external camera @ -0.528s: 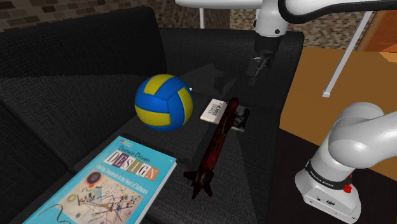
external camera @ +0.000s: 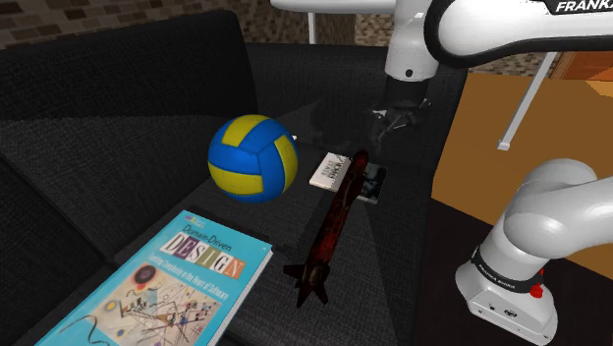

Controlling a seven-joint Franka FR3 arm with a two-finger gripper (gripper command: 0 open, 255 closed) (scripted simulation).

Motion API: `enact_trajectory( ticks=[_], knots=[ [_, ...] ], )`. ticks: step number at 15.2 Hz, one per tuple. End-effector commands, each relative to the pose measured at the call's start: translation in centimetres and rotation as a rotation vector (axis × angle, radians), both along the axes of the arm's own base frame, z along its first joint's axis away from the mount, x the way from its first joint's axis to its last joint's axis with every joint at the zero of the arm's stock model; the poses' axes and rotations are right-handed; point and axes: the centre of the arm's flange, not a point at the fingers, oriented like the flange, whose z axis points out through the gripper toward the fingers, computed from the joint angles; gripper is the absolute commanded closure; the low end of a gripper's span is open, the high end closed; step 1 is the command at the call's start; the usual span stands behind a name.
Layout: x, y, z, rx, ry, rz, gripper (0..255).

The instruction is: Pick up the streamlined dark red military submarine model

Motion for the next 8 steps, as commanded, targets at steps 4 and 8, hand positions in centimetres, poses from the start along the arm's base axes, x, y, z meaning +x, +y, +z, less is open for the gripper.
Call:
enact_trajectory(
  ticks=[4,8],
  knots=[
    [-0.1,6.6,-1.9,-0.006,0.023,-0.354,0],
    [1.5,11.6,-3.3,-0.011,0.041,-0.627,0]
  ],
)
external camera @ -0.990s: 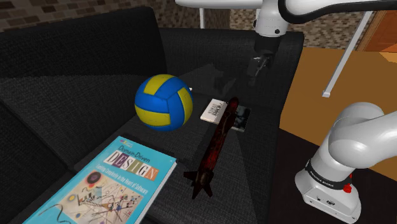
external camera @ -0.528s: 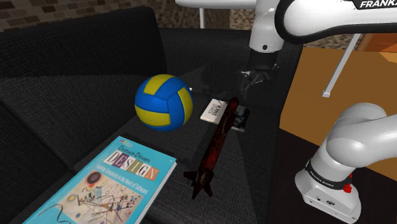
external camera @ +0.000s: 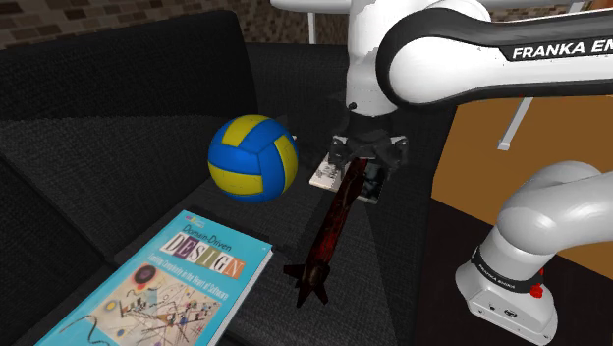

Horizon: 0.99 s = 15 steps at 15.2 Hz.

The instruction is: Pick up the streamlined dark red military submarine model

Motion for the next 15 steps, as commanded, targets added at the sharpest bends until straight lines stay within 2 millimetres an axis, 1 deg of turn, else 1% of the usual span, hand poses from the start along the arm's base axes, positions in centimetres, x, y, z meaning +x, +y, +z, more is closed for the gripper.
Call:
enact_trajectory(
  ticks=[1,3,4,10,11,13,14,15],
  knots=[
    [1.0,2.5,-0.8,-0.001,0.01,-0.15,0],
    [2.5,4.7,-1.6,-0.004,0.019,-0.286,0],
    [2.8,5.1,-1.7,-0.004,0.02,-0.311,0],
    [2.8,5.1,-4.9,-0.004,0.02,-0.311,0],
    [2.8,5.1,-5.7,-0.004,0.02,-0.311,0],
    [2.8,5.1,-5.7,-0.004,0.02,-0.311,0],
    [2.8,5.1,-5.7,-0.004,0.02,-0.311,255],
    [2.8,5.1,-5.7,-0.004,0.02,-0.311,255]
  ],
)
